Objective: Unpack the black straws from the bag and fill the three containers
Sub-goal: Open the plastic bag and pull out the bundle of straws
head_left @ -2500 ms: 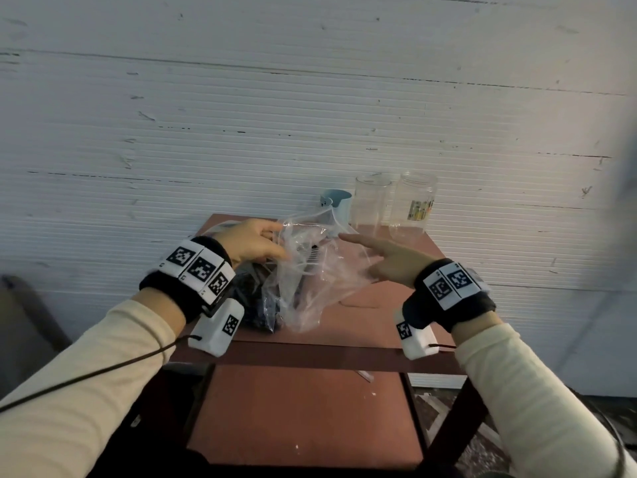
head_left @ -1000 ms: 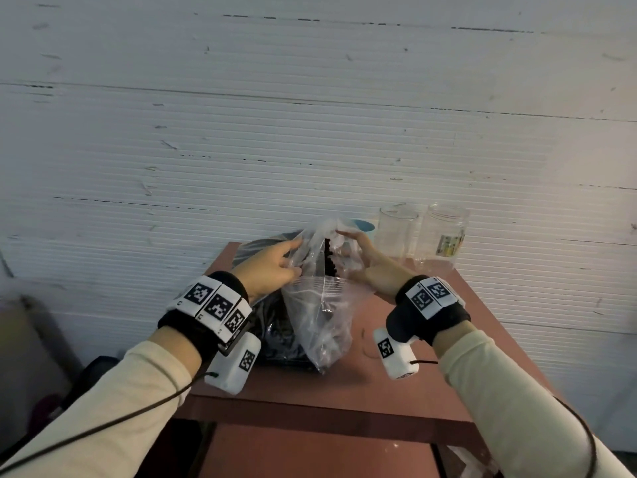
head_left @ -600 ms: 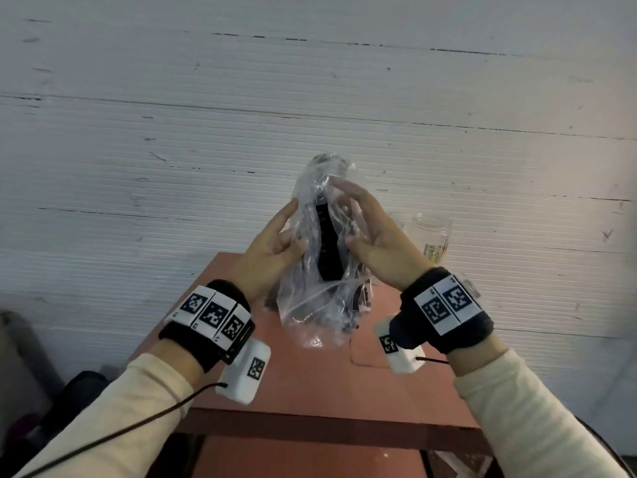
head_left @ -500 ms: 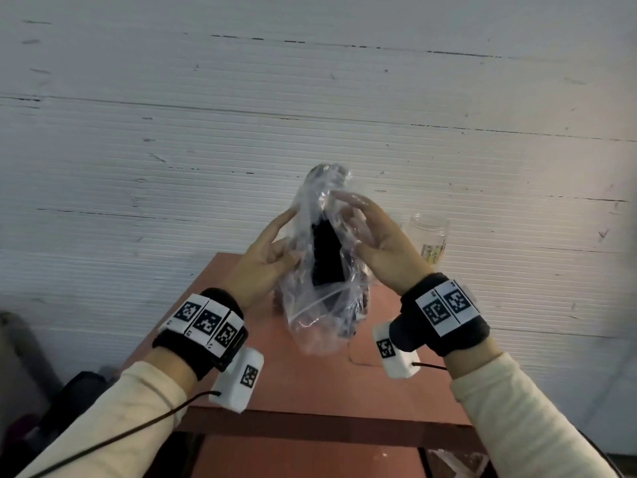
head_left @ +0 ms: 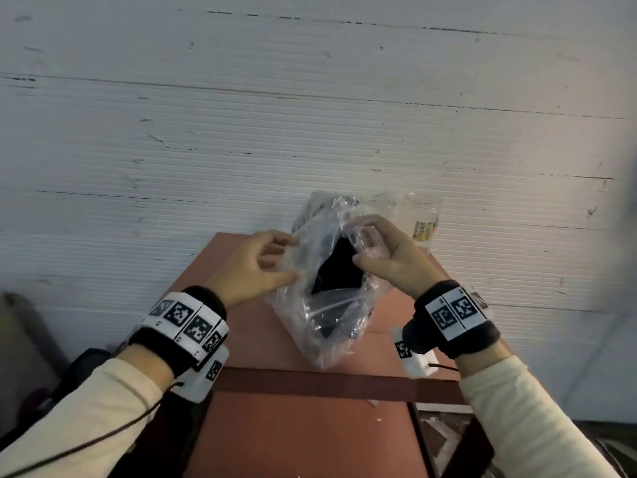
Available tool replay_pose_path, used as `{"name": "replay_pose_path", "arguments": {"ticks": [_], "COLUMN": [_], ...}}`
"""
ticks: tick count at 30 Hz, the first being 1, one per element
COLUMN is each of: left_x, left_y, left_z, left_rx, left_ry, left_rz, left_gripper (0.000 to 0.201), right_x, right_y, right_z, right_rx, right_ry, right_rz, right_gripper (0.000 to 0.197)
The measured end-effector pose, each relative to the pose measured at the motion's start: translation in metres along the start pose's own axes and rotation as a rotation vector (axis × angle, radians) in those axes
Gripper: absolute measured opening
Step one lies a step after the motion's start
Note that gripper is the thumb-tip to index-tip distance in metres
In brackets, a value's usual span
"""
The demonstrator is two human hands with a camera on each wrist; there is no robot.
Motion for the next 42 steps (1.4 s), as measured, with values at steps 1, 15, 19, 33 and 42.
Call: {"name": "replay_pose_path", "arguments": {"ticks": [1,15,19,33,42], "left_x": [0.001,0.006,0.002,-0.012,-0.008], "left_y": [0.0,-0.02,-0.028,-0.054,-0.05], "left_z": [-0.005,-0.015,-0.015,-0.011,-0.008], "left_rx": [0.028,0.037,0.076,0.087,0.002], "left_ry": [-0.023,0.035,0.08,0.07,0.155], "left_rz": [-0.03,-0.14,-0.174,-0.106,0.152], "left_gripper": [0.053,0.02,0.016,0.013,0.027], "right_x": [0.0,0.0,0.002,-0.017,-0.024], "right_y": [0.002,0.006,0.005,-0.015,-0.021], "right_z": [0.001,0.005,0.002,-0.021,-0.053], "right_rx": [-0.01,-0.159,-0.171,-0.158,-0.038], "right_ry": [0.082,0.591,0.609,0.421,0.338], "right_rz": [0.02,-0.08,-0.143,-0.17,-0.194], "right_gripper": [0.048,0.055,0.056,0.039,0.016]}}
Point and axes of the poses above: each hand's wrist, its own y-axis away from the middle knuckle, its own x-axis out of the palm, z = x × y, the point moved 2 cm from there along -y, towards the middle knuckle, and after that the axes turned 9 degrees about y, right-handed, at the moved point
